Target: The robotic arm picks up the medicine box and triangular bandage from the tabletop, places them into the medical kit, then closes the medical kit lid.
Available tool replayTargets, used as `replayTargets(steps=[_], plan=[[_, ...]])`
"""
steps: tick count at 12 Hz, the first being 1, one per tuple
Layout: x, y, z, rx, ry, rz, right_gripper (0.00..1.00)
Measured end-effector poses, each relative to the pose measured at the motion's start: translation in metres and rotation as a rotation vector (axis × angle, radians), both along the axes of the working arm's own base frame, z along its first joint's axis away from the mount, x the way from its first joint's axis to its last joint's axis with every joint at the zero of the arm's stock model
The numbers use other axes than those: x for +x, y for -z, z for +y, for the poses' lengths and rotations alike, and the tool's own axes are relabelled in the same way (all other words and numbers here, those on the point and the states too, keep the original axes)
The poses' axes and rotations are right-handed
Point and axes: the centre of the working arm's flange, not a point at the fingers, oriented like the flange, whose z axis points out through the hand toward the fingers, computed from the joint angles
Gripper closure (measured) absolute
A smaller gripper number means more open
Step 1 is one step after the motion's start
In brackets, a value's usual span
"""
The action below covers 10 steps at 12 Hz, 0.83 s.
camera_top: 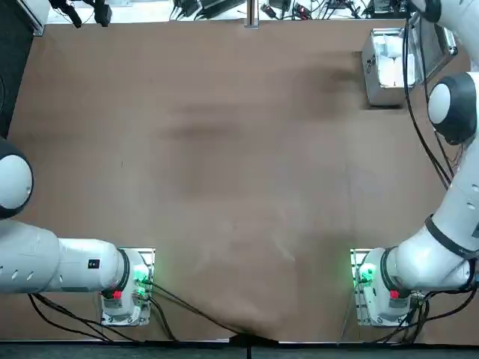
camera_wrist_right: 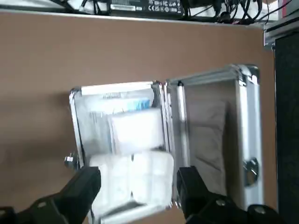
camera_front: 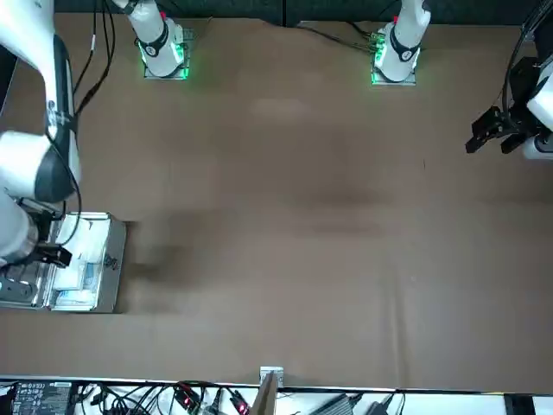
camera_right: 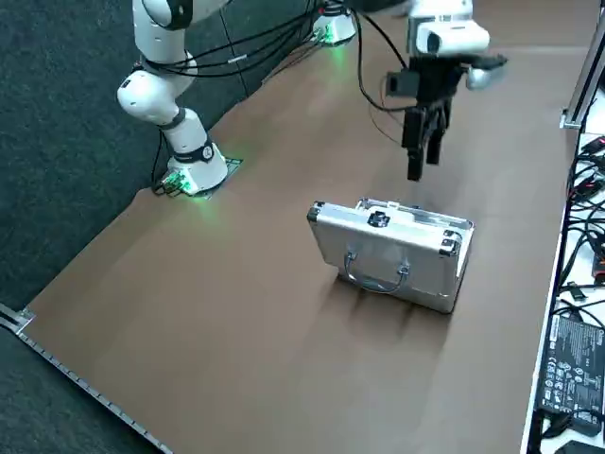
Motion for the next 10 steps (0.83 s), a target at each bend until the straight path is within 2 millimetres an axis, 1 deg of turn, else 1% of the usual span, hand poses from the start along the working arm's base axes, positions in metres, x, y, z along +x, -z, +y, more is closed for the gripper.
replayTargets(steps=[2,4,6,7,8,9,10], plan=[[-0.01,-0.023,-0.007,0.009,0.01,0.008,0.0],[-0.017,-0.041,-0.019,0.009,0.004,0.012,0.04],[-0.024,-0.054,-0.033,0.009,-0.011,0.023,0.28],[-0.027,-0.058,-0.042,0.009,-0.023,0.031,0.28],[-0.029,-0.061,-0.051,0.009,-0.038,0.041,0.33],[-0.031,-0.061,-0.063,0.008,-0.058,0.054,0.45],[-0.033,-0.061,-0.077,0.013,-0.077,0.068,0.59]])
